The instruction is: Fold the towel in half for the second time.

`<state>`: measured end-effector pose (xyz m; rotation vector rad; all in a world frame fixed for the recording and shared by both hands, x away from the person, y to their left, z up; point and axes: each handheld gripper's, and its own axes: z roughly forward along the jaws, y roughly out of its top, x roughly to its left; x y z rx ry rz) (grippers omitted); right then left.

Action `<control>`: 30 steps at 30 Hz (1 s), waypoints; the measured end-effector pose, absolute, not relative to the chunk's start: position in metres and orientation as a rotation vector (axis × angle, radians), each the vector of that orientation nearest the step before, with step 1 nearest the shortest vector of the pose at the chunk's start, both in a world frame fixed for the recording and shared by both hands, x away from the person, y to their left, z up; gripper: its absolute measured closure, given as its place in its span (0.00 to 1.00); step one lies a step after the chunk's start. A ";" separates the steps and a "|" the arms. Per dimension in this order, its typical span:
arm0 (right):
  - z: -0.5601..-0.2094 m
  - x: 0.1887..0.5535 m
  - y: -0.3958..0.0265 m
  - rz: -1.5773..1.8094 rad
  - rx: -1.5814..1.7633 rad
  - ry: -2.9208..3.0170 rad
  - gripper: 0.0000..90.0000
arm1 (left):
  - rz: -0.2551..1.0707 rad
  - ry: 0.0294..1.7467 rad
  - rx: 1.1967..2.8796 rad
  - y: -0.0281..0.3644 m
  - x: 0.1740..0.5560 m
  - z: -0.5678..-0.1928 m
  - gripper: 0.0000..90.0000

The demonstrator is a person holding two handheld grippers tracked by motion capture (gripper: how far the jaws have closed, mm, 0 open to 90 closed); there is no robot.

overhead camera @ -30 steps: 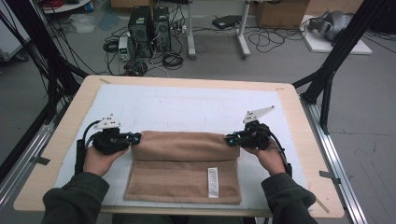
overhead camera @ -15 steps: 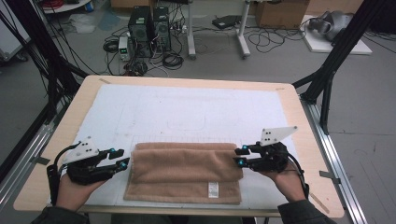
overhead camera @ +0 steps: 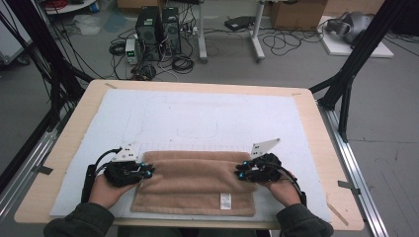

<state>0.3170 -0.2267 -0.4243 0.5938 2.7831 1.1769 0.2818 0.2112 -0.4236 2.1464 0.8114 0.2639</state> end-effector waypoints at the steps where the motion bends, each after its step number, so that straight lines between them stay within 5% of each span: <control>1: -0.424 0.317 -0.226 1.189 0.589 2.789 0.92 | 0.261 0.810 2.135 0.214 0.280 -0.423 0.94; 8: -0.383 0.296 -0.234 1.313 0.457 2.781 0.94 | 0.236 0.734 2.023 0.230 0.249 -0.386 0.93; 15: -0.343 0.273 -0.242 1.460 0.386 2.712 0.81 | 0.290 0.675 1.990 0.234 0.230 -0.353 0.69; 30: -0.428 0.359 -0.246 1.101 0.873 2.665 0.44 | 0.392 0.934 2.124 0.215 0.326 -0.429 0.48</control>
